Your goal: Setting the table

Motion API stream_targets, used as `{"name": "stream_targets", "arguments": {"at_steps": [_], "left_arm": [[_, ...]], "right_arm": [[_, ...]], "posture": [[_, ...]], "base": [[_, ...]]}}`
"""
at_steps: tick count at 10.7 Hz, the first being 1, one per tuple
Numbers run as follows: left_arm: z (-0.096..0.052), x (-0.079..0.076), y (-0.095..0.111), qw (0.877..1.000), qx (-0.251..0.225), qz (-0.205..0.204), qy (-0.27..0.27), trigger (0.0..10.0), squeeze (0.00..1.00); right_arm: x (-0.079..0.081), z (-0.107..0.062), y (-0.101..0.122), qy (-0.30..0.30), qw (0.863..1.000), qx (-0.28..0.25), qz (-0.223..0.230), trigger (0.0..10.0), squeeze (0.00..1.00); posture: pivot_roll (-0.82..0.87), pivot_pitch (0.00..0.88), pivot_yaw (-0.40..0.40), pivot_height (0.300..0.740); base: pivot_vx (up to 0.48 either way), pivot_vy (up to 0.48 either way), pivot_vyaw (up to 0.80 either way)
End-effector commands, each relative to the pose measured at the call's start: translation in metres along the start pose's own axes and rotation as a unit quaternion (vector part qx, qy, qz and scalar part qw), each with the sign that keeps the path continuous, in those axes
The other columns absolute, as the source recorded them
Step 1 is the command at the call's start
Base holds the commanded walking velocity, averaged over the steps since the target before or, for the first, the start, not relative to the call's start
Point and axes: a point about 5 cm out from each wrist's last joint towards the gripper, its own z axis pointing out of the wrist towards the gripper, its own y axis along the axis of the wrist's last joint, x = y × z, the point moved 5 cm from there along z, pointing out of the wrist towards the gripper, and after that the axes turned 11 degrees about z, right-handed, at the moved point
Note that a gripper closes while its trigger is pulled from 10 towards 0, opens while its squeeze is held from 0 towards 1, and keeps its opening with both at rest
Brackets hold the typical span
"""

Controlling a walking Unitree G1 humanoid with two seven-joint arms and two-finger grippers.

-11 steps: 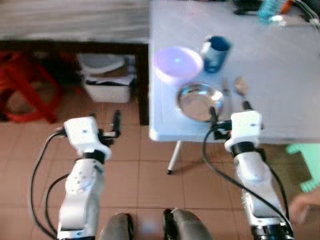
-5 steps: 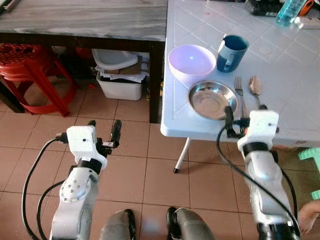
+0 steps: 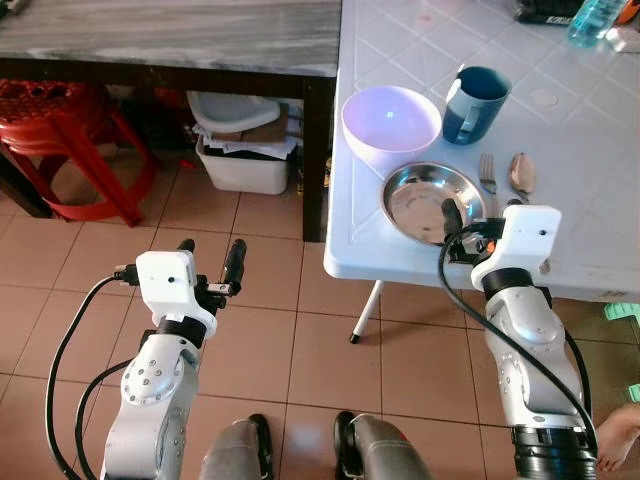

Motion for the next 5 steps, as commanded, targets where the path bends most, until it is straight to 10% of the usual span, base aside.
{"name": "stream_targets", "arguments": {"at_steps": [1, 5], "left_arm": [[-0.0035, 0.0008, 0.0016, 1.0, -0.001, 0.009, -0.004, 10.0, 0.0], [-0.0028, 0.001, 0.0024, 1.0, -0.002, 0.011, -0.004, 10.0, 0.0]], "right_arm": [[-0.0058, -0.0011, -0.0057, -0.009, 1.0, 0.015, 0.015, 10.0, 0.0], [-0.0061, 0.0016, -0.015, -0.003, 0.997, 0.05, 0.053, 10.0, 0.0]], "posture": [[-0.01, 0.239, -0.006, 0.74], [-0.01, 0.241, -0.01, 0.74]], "base": [[0.0, 0.0, 0.0], [0.0, 0.0, 0.0]]}}
